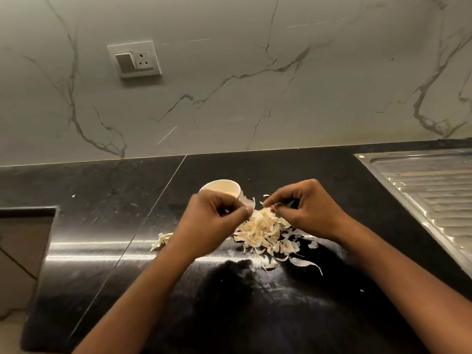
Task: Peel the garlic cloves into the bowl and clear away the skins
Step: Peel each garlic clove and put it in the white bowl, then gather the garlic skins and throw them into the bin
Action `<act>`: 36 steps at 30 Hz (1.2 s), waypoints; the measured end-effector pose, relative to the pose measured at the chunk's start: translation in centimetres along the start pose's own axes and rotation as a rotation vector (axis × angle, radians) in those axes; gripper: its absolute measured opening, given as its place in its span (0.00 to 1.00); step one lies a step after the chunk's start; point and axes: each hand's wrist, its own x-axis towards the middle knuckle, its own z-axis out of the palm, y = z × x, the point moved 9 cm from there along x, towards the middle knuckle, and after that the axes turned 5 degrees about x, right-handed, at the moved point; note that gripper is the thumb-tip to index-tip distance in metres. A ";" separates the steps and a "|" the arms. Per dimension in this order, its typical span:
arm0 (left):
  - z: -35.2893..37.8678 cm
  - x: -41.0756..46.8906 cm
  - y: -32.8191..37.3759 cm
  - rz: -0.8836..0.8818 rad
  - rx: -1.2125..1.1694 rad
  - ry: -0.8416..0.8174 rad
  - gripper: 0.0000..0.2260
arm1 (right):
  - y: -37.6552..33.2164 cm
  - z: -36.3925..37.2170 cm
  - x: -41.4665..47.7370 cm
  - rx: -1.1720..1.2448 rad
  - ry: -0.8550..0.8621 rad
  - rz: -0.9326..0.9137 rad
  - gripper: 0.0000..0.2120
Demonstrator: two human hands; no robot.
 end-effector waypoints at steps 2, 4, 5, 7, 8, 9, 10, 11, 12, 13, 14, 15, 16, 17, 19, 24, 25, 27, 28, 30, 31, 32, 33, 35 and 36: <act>0.4 -2.5 -0.3 -0.011 0.016 0.083 0.04 | -0.5 0.2 -0.1 0.013 -0.018 -0.023 0.10; 0.5 -4.7 -0.9 -0.048 0.016 0.172 0.04 | -0.8 0.5 -0.1 0.026 -0.038 -0.035 0.08; 0.7 -5.3 -1.2 -0.054 0.007 0.193 0.04 | -0.9 0.5 -0.2 0.032 -0.044 -0.032 0.08; 1.1 -6.3 -1.3 -0.044 -0.021 0.220 0.05 | -1.0 0.9 -0.3 0.024 -0.069 -0.021 0.10; 1.1 -6.8 -1.4 -0.043 -0.026 0.243 0.06 | -1.0 1.2 -0.3 0.007 -0.088 -0.017 0.11; 1.1 -6.9 -1.4 -0.046 -0.028 0.269 0.07 | -1.1 1.4 -0.4 -0.005 -0.102 -0.018 0.10; 0.9 -7.1 -1.4 -0.052 -0.032 0.295 0.09 | -1.1 1.7 -0.4 -0.007 -0.116 -0.020 0.10; 0.8 -7.3 -1.4 -0.064 -0.042 0.317 0.10 | -1.2 1.9 -0.4 0.000 -0.129 -0.024 0.09; 0.8 -7.4 -1.4 -0.075 -0.055 0.324 0.11 | -1.3 2.0 -0.3 0.010 -0.138 -0.031 0.09; 0.8 -7.3 -1.5 -0.080 -0.055 0.320 0.12 | -1.3 2.1 -0.3 0.020 -0.146 -0.034 0.10; 0.9 -7.3 -1.7 -0.084 -0.049 0.315 0.12 | -1.3 2.2 -0.4 0.027 -0.153 -0.033 0.10; 0.9 -7.3 -1.9 -0.084 -0.038 0.309 0.12 | -1.4 2.3 -0.5 0.031 -0.155 -0.033 0.11; 1.0 -7.0 -2.3 -0.091 -0.041 0.301 0.12 | -1.3 2.3 -0.4 0.030 -0.147 -0.030 0.12; 1.1 -7.0 -2.7 -0.105 -0.054 0.298 0.11 | -1.4 2.3 -0.5 0.030 -0.136 -0.031 0.12; 1.0 -6.5 -3.7 -0.148 -0.125 0.312 0.09 | -1.4 2.6 -0.5 0.017 -0.105 -0.041 0.13; 1.2 -5.7 -4.9 -0.222 -0.242 0.292 0.08 | -1.3 2.6 -0.5 0.042 -0.038 -0.066 0.14; 1.3 -5.5 -4.5 -0.214 -0.245 0.279 0.08 | -1.6 2.6 -0.8 0.066 -0.034 -0.065 0.14; 1.6 -4.1 -5.1 -0.272 -0.265 0.258 0.08 | -1.3 2.6 -0.4 0.128 -0.031 -0.029 0.13; 1.8 -3.7 -5.4 -0.320 -0.302 0.253 0.09 | -1.3 2.7 -0.3 0.151 -0.016 -0.016 0.14; 2.3 -3.3 -6.2 -0.450 -0.367 0.234 0.09 | -0.7 2.6 -0.1 0.166 0.005 0.029 0.14; 2.1 -3.1 -6.3 -0.511 -0.375 0.230 0.09 | -0.4 2.5 0.5 0.172 0.004 0.062 0.14; 1.9 -3.1 -6.4 -0.556 -0.369 0.235 0.09 | -0.1 2.5 0.9 0.158 -0.009 0.094 0.14; 1.4 -3.3 -6.3 -0.611 -0.365 0.256 0.08 | -0.1 2.4 1.5 0.139 -0.040 0.129 0.13; 0.3 -3.5 -6.7 -0.685 -0.318 0.299 0.08 | 0.0 2.7 2.5 0.092 -0.089 0.158 0.12; -0.2 -3.7 -6.6 -0.732 -0.291 0.310 0.08 | -0.3 2.6 3.0 0.082 -0.110 0.180 0.12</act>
